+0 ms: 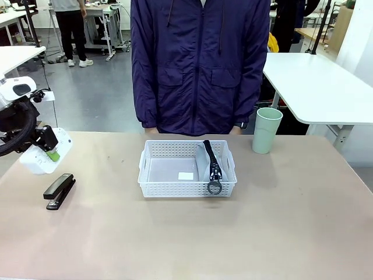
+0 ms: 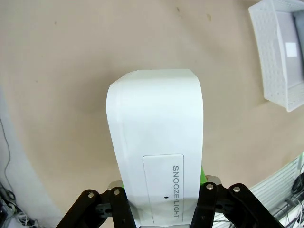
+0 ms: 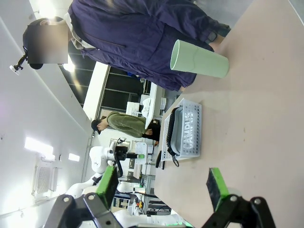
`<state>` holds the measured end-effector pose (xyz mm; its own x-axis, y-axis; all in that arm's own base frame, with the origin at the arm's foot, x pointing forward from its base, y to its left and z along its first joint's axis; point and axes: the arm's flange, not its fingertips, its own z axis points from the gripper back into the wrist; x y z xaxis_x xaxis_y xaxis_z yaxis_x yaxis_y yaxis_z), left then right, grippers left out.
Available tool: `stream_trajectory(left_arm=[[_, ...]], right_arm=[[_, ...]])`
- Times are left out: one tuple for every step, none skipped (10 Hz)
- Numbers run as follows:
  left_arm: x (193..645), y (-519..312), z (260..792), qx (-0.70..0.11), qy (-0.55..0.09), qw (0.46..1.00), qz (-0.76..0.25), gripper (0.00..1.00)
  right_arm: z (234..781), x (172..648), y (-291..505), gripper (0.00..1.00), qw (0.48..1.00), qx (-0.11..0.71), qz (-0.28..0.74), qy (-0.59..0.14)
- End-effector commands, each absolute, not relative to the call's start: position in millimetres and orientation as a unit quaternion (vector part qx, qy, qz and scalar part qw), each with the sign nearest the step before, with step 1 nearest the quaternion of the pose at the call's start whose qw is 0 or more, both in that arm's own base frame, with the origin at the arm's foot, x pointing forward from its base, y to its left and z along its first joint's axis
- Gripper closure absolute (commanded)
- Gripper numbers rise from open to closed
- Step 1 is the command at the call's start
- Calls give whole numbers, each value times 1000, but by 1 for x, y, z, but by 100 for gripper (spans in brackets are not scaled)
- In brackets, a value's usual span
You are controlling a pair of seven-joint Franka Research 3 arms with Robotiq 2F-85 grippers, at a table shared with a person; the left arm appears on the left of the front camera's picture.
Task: Efficiently arrange items inside the basket to fit them all.
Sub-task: Pick up the Digital clock and place it inside the Organizing basket.
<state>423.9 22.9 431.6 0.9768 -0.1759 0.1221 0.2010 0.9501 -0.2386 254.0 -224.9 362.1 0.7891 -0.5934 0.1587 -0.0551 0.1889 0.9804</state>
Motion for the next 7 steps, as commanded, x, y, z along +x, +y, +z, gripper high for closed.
stream_trajectory(left_arm=[[423,21,433,-119,-46,988,-90,100],[424,23,432,-126,-50,986,-96,50],[421,-2,445,-106,-61,989,-80,50],[419,-34,475,-80,-95,989,-84,50],[420,-66,502,-63,-118,986,-104,50],[428,-101,520,-49,-142,981,-124,50],[441,-142,529,-35,-158,974,-159,50]], right_arm=[[364,255,-224,0,719,611,-181,-277],[364,255,-224,0,719,611,-181,-277],[364,255,-224,0,719,611,-181,-277],[364,255,-224,0,719,611,-181,-277],[364,255,-224,0,719,611,-181,-277],[364,255,-224,0,719,611,-181,-277],[364,255,-224,0,719,611,-181,-277]])
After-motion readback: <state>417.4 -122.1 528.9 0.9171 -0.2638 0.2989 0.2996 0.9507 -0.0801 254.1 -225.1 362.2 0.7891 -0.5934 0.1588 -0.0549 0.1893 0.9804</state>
